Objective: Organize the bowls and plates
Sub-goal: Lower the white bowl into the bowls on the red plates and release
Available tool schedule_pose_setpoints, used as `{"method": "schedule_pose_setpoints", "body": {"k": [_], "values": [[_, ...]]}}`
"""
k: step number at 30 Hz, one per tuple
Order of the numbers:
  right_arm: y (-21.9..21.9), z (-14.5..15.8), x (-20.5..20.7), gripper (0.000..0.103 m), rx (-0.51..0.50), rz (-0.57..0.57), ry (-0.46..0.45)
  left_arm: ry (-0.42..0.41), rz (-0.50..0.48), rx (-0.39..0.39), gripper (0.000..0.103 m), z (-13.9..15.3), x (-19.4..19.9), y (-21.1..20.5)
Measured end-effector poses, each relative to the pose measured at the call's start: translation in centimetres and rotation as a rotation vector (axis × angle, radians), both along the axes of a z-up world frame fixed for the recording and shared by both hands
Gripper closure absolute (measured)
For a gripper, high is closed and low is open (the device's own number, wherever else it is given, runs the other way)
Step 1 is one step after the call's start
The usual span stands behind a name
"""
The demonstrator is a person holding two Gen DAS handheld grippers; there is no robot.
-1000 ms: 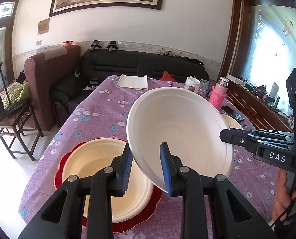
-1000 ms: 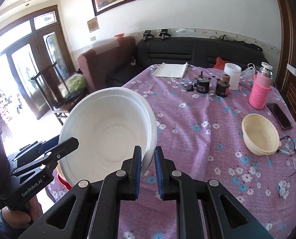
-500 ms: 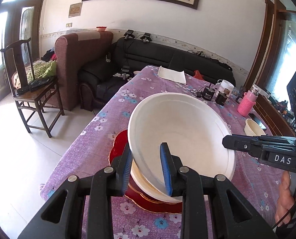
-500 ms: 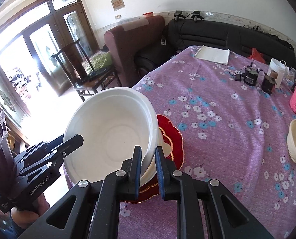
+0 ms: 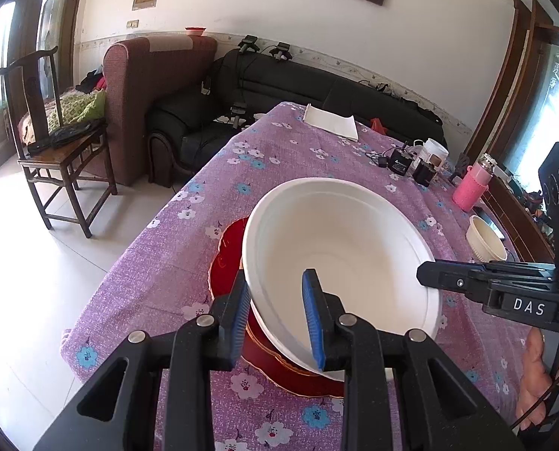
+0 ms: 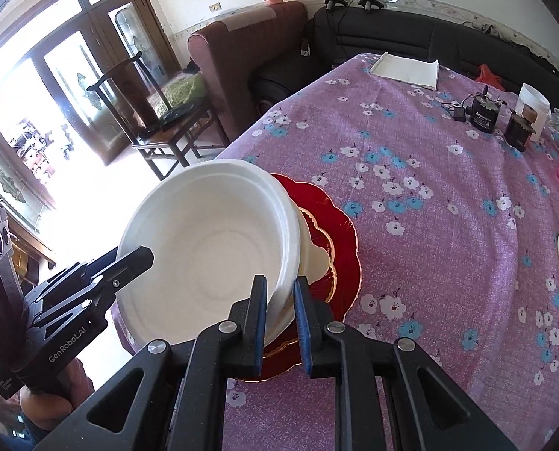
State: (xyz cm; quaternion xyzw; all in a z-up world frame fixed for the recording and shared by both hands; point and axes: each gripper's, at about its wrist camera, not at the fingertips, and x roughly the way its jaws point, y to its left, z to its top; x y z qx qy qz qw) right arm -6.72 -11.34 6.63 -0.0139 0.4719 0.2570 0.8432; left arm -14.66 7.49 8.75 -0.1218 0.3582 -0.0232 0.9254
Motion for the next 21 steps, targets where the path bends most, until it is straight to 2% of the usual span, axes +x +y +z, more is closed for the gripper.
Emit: {"method": "schedule_pose_setpoints", "body": {"k": [21], "values": [[-0.43,0.37,-0.17,0.082,0.011,0.003,-0.017,-0.015,0.029,0.012,0.077,0.36,-0.41,0.29]]}}
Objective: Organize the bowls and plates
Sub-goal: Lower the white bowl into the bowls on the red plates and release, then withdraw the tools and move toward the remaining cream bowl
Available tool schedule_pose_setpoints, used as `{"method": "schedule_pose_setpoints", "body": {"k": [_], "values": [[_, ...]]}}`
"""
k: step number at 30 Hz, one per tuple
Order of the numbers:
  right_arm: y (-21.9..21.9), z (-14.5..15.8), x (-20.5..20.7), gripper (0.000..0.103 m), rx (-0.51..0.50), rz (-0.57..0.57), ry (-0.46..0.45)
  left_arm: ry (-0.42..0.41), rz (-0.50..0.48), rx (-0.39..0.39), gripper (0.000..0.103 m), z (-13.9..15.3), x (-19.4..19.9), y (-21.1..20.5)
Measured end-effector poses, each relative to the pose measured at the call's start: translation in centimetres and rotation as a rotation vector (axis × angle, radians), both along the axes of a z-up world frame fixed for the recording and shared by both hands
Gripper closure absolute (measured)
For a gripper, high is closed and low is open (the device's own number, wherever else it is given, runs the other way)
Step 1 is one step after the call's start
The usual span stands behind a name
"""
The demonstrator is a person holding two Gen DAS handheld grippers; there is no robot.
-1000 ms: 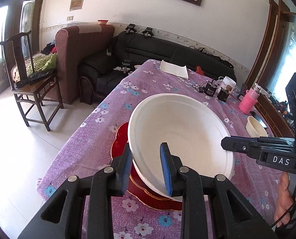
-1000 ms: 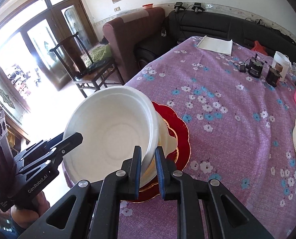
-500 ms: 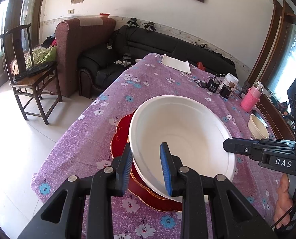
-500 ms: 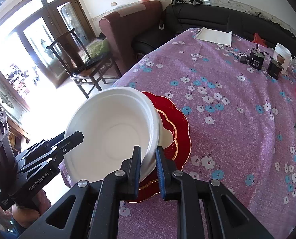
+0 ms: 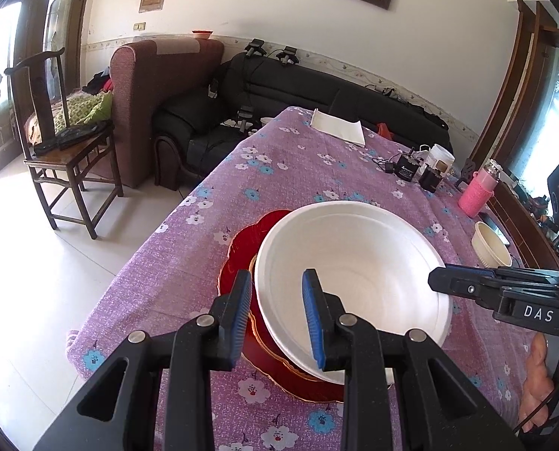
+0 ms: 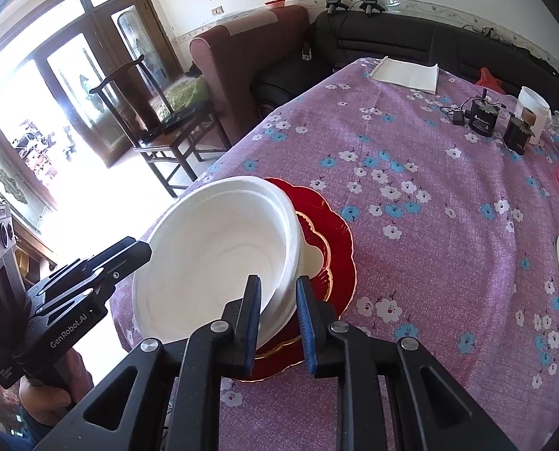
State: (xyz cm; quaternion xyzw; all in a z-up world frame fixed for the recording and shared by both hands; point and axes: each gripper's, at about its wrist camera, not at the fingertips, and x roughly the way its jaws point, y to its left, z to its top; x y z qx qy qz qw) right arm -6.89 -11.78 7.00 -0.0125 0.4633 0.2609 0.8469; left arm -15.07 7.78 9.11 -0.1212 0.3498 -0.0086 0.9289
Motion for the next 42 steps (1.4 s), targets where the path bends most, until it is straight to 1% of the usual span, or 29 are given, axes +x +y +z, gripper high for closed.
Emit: {"method": "schedule_pose_setpoints", "body": {"k": [5,9,12,14,16,22,28,30,34,37,40,42], "values": [[0.0,-0.3,0.0,0.081,-0.003,-0.005,-0.002,-0.006,0.006,0.002,0.077,0.2,-0.1,0.1],[0.5,-0.5,-0.2,0.081,-0.032,0.003,-0.013,-0.013,0.004,0.008,0.075,0.4,-0.3,-0.1],[0.0,-0.2,-0.3,0.076,-0.026,-0.006,-0.024,-0.017,0.005,0.011,0.075,0.6,-0.4,-0.2],[-0.4,0.2,-0.4,0.067,-0.017,-0.014,-0.035,-0.017,0.006,0.011,0.075,0.6,-0.5,-0.2],[-0.7,0.5,-0.5,0.062,-0.011,-0.021,-0.045,-0.017,0.004,0.01,0.075,0.6,-0.5,-0.2],[-2.8,0.9,-0.6,0.062,0.029,-0.057,-0.052,-0.034,-0.03,0.032,0.075,1.7,-0.4,-1.8],[-6.3,1.3,-0.4,0.062,0.071,-0.123,-0.058,-0.04,-0.103,0.062,0.074,2.5,0.1,-5.4],[-7.5,1.3,-0.3,0.062,0.083,-0.144,-0.056,-0.045,-0.135,0.074,0.072,2.8,0.1,-7.0],[-10.7,1.1,0.0,0.062,0.109,-0.203,-0.052,-0.052,-0.214,0.091,0.068,3.3,0.5,-10.8],[-13.3,1.0,0.1,0.062,0.127,-0.255,-0.053,-0.045,-0.28,0.104,0.066,3.2,0.7,-13.9],[-16.4,1.0,0.1,0.062,0.15,-0.316,-0.058,-0.025,-0.354,0.106,0.059,2.4,1.0,-17.3],[-18.7,0.9,0.1,0.063,0.16,-0.364,-0.064,-0.009,-0.391,0.109,0.051,1.3,1.4,-19.7]]}}
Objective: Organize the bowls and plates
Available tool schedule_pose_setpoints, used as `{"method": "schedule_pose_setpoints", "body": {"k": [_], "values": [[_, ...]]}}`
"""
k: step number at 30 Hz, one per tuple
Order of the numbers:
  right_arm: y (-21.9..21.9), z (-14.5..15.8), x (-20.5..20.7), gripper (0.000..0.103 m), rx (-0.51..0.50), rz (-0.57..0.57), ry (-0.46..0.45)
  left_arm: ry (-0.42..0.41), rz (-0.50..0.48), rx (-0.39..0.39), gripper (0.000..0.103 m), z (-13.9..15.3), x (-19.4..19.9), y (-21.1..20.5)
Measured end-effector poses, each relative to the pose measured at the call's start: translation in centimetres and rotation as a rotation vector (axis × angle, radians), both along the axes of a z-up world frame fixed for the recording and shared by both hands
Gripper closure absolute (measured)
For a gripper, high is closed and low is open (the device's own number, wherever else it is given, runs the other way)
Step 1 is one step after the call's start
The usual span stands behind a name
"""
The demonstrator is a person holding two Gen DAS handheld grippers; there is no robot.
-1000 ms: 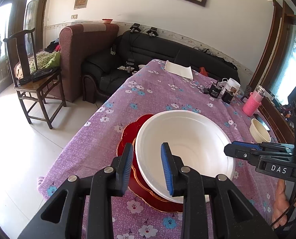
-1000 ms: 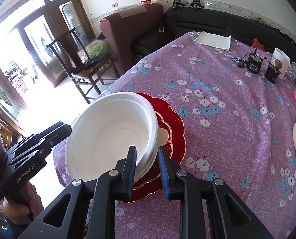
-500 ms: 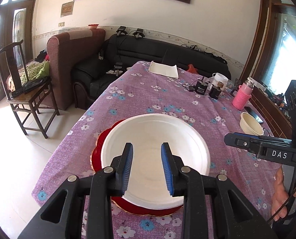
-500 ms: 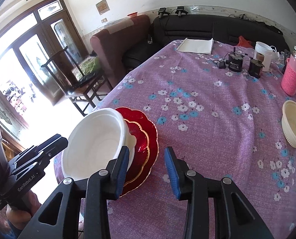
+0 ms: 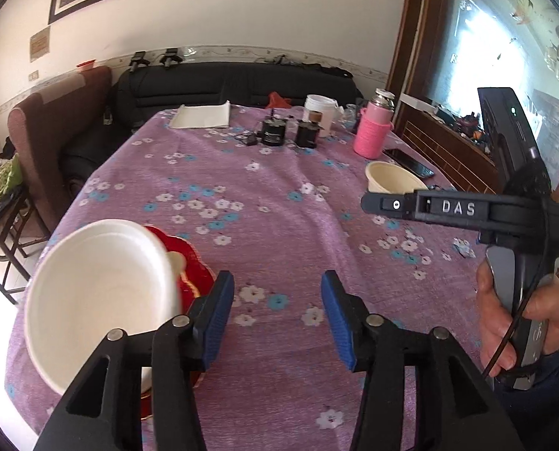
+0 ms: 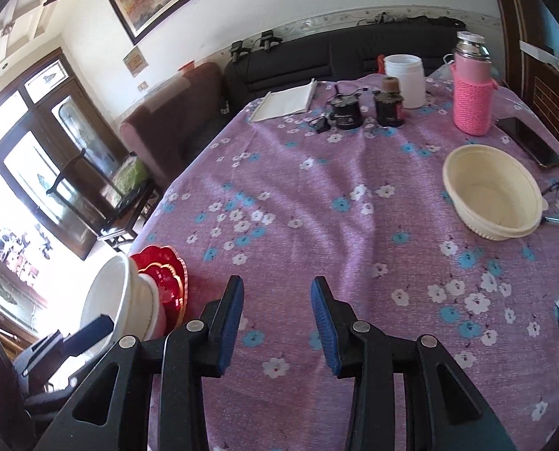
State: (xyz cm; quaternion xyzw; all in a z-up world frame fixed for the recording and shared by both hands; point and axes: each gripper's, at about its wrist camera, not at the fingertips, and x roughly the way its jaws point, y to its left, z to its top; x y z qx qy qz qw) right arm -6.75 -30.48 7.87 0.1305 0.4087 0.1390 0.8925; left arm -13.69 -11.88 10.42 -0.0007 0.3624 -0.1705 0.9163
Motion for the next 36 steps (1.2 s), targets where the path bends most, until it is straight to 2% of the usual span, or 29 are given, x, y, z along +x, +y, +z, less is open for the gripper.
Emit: {"method": "schedule_pose_setpoints", "body": {"k": [6,11,15,18,24,30,36], "values": [[-8.4,-0.8,-0.1,0.063,0.048,-0.189,0.012,0.102,-0.116,0.036,0.051,-4.3,2.2,-6.2],[-14.5,-1.0,-1.0,0.063,0.069,-0.335,0.007,0.133,-0.139,0.061,0.051,-6.8,4.1,-8.8],[-18.0,-1.3,-0.9,0.063,0.074,-0.42,0.019,0.171,-0.131,0.071,0.051,-8.5,5.3,-9.3],[-19.8,-1.3,-0.4,0.063,0.075,-0.467,0.026,0.189,-0.129,0.097,0.051,-9.6,5.5,-9.6],[-23.0,-1.9,1.7,0.063,0.085,-0.537,0.055,0.186,-0.149,0.096,0.045,-9.6,5.6,-9.9],[-24.3,-4.2,3.6,0.063,0.128,-0.559,0.092,0.188,-0.166,0.09,0.039,-9.7,5.6,-10.1],[-24.6,-6.4,5.4,0.063,0.168,-0.558,0.099,0.188,-0.167,0.089,0.038,-9.8,5.6,-10.0]]}}
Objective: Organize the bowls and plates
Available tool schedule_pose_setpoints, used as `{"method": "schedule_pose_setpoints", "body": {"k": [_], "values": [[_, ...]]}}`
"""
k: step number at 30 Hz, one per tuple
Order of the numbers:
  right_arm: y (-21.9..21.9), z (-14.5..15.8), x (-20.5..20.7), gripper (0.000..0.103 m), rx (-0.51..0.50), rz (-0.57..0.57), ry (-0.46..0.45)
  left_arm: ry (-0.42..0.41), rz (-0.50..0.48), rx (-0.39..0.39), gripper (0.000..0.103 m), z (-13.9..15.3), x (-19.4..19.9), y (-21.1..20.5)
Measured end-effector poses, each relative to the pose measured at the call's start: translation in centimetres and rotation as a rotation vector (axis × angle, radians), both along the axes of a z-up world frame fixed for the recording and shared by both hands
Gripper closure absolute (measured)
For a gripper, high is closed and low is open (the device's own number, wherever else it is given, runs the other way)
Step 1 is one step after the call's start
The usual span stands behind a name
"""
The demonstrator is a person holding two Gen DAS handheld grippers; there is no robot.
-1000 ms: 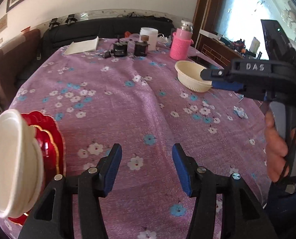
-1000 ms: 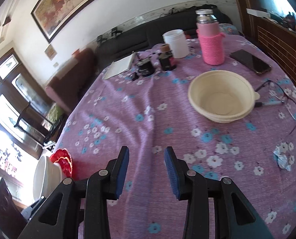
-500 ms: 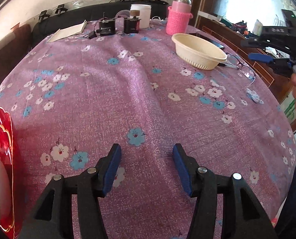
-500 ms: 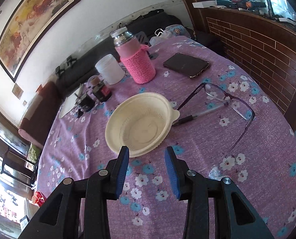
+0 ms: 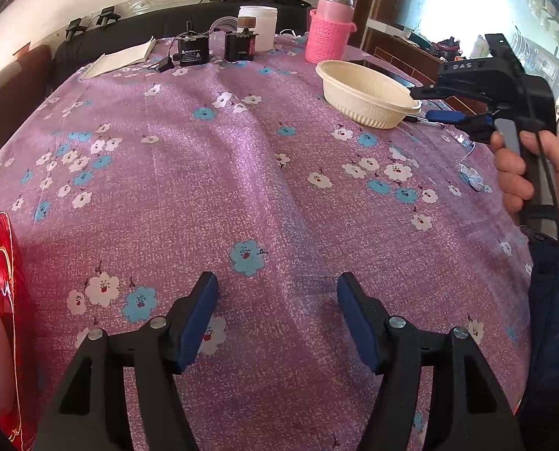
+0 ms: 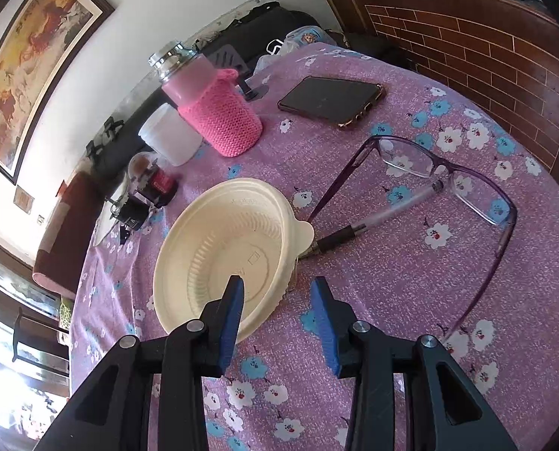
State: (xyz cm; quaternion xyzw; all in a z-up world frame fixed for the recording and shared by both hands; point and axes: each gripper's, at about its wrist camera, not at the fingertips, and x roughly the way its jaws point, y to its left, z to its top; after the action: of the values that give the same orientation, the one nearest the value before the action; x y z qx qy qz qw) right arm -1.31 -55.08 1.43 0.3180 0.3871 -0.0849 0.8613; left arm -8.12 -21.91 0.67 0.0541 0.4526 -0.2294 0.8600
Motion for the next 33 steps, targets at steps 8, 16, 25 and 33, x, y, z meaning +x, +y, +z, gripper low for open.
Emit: {"method": "schedule_pose_setpoints", "body": {"k": [8,16,25,33], "values": [[0.3,-1.0,0.5,0.091,0.003,0.039,0.007,-0.003,0.006,0.002,0.038,0.0,-0.2,0.1],[1.1,0.2,-1.6,0.093,0.093,0.168,-0.034,-0.002,0.024,-0.004,0.038,0.0,-0.2,0.4],[5.5,1.3,-3.1,0.092,0.011,0.34,-0.065,-0.006,0.036,0.01,0.038,0.0,-0.3,0.2],[2.6,-0.6,-2.3,0.09,0.024,0.203,-0.041,0.007,0.006,-0.085,0.038,3.7,1.2,-1.6]]}}
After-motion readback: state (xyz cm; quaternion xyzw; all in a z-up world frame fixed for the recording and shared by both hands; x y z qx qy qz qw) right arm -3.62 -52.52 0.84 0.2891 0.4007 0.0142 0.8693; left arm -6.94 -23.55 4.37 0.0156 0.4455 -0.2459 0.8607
